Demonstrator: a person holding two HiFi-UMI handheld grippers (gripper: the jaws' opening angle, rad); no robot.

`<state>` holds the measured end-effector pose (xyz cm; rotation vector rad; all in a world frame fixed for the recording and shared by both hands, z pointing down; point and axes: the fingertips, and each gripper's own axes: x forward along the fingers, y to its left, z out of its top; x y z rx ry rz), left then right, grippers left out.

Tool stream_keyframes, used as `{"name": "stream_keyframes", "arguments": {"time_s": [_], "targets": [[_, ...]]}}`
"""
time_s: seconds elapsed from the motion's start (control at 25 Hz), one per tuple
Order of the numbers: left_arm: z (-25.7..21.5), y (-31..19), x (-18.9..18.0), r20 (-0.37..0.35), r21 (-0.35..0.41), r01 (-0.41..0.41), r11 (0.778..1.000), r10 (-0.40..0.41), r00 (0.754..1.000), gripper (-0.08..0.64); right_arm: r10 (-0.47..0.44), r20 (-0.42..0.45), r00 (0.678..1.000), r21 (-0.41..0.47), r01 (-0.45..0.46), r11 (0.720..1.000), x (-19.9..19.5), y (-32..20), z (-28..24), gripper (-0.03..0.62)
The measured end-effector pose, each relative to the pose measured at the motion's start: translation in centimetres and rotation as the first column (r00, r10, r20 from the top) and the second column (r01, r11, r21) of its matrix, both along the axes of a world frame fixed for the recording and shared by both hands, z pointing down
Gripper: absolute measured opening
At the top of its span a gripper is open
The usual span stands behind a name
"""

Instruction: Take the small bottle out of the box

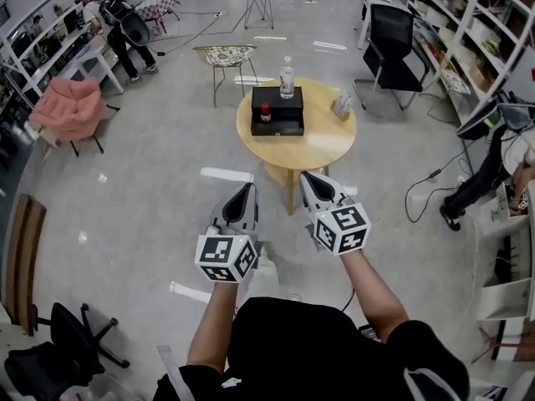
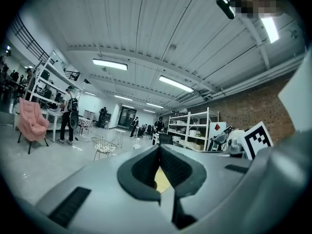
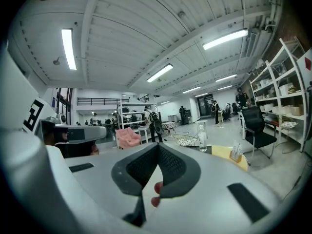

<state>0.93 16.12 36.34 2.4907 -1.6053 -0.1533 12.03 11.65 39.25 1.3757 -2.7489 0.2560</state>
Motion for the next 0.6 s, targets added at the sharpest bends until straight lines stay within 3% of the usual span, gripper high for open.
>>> {"name": "stream_keyframes", "arguments": {"time_s": [0.6], "targets": [[1.1, -10.2, -2.2, -0.005, -0.031, -0.006, 1.0, 0.006, 1.0, 0.009, -0.001, -0.007, 1.0, -0.035, 0.0, 0.999, -2.3, -9.9, 1.1, 0.002]]}}
